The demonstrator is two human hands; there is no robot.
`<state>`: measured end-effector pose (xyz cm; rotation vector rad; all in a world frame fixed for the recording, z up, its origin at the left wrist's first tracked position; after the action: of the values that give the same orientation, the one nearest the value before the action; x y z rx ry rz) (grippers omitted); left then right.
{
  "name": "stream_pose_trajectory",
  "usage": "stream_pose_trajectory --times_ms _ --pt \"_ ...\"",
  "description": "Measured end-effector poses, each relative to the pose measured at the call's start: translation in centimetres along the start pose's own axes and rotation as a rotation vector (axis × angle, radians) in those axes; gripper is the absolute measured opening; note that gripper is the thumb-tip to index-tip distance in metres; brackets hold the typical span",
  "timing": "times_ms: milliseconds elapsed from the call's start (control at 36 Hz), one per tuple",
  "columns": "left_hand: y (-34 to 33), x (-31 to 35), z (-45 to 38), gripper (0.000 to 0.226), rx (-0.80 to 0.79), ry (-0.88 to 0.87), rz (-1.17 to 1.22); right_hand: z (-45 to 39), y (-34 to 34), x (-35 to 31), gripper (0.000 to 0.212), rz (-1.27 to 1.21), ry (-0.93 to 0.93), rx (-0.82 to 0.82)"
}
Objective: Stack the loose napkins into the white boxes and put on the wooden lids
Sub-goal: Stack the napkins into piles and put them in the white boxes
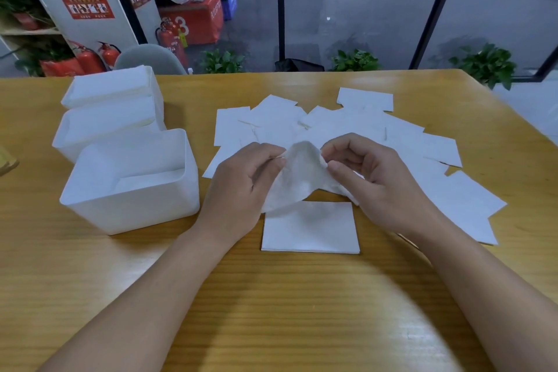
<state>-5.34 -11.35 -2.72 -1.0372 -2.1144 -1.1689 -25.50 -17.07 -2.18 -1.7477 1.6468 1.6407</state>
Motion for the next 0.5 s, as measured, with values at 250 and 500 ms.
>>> stream_pose_trajectory --times_ms 250,500 --pt "-0.5 0.7 0.0 0.018 -0.079 -0.022 -0.062 0.4 0.0 -0.1 0.032 0.075 -0.034 0.065" --pt "-0.1 -0.9 0.2 0.009 -0.167 0.236 0.247 1.9 2.0 1.6 0.006 0.005 -0.224 0.114"
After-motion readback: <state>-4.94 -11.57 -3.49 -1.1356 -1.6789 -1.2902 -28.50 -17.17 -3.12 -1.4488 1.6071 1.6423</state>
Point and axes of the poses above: each hand's wrist, its own z-axis away from the middle knuckle, its own y-axis out of the back of the hand, x = y × z, the point moved 9 cm from there along -z, towards the middle knuckle, and after that the axes turned 7 degrees about z, right-handed, at the moved point
